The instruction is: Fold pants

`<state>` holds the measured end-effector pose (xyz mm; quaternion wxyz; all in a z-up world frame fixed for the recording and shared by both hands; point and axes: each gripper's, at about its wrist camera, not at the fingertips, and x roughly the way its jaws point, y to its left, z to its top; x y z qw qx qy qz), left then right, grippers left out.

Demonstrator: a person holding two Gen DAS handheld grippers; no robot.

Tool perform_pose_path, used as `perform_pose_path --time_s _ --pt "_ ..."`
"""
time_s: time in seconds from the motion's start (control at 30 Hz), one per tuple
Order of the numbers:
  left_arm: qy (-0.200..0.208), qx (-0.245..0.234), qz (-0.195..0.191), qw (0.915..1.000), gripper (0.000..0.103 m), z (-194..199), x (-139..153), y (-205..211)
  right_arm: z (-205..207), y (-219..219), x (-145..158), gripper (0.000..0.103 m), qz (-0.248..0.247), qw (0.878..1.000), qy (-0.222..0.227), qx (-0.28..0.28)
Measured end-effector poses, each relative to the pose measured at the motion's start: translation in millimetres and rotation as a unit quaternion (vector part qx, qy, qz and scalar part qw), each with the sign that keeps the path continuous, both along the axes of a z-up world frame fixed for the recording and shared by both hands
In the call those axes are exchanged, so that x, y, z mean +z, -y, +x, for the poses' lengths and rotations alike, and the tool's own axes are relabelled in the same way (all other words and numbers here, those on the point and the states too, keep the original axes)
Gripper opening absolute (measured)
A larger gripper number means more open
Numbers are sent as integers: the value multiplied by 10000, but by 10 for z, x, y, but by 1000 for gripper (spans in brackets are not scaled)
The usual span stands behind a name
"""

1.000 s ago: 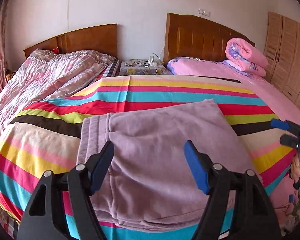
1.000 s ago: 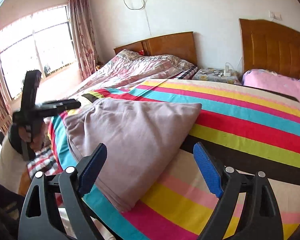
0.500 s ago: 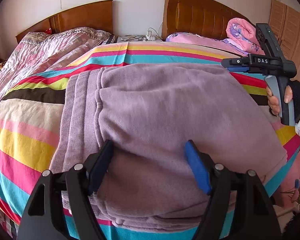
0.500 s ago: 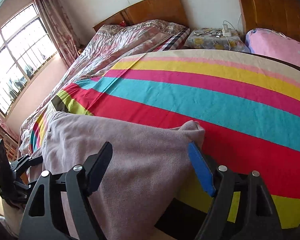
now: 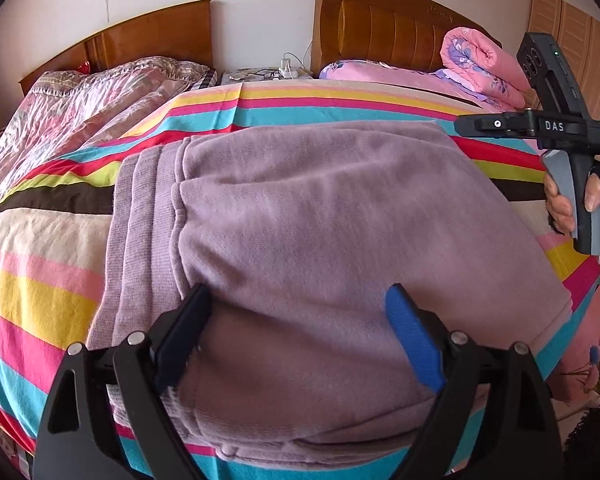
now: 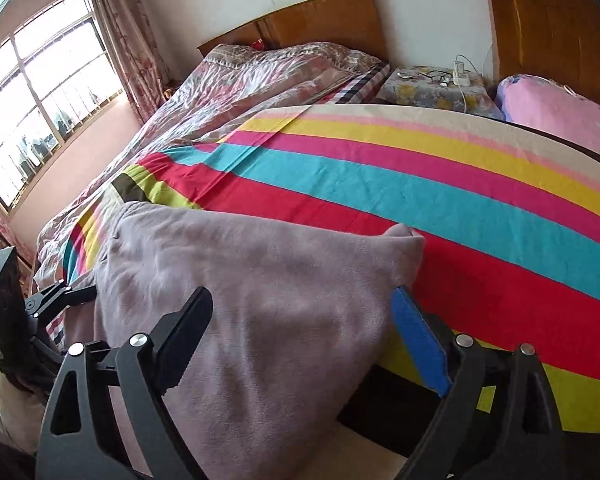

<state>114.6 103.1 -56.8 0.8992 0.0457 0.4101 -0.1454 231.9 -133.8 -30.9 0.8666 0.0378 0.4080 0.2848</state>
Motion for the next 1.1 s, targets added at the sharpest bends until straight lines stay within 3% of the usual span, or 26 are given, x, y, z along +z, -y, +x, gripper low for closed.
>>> perform_pose_path --time_s 0.13,0.17,0.23,0.3,0.37,0.43,0.53,0.57,0.63,0.73,0.83,0.97,1.03,1.1 --pt "-27 -18 116 9999 97 21 -19 62 -188 -438 15 89 283 9917 -177 1241" --pt "-27 -22 131 9999 98 21 -23 74 -162 -521 -74 89 116 9901 -276 1370" --pt "-40 -38 128 9999 98 26 -25 71 -20 -503 -210 89 -185 9924 -237 1195" --pt "-75 -64 131 9999 98 32 -22 66 188 -270 -224 88 -303 9986 -332 263" --pt "-97 -65 136 9998 98 42 -26 62 257 -54 -118 88 201 9992 -311 -160" --pt "-117 -58 157 9998 99 52 -27 70 221 -73 -22 89 405 9990 -206 4" --pt "-130 -31 181 9997 100 53 -27 83 272 -267 -154 89 -54 9985 -405 365" --pt "-137 -22 172 9998 100 53 -25 86 340 -284 -258 89 -258 9977 -542 319" --pt "-160 9 204 9997 100 56 -20 97 387 -192 -263 88 6 9986 -510 130" --pt "-159 32 251 9996 100 50 -19 115 299 -179 -76 89 -339 9975 -43 -626" --pt "-125 34 238 9996 100 37 -24 113 124 -336 22 89 -231 9989 147 -384" --pt "-104 39 233 9997 100 33 -32 114 -6 -676 -115 89 -743 9970 75 199" --pt "-154 74 288 9994 100 24 22 142 39 -708 -270 91 -998 9948 -126 140" --pt "-69 115 223 9997 100 2 204 161 20 -604 -232 91 -921 9953 -53 -282"
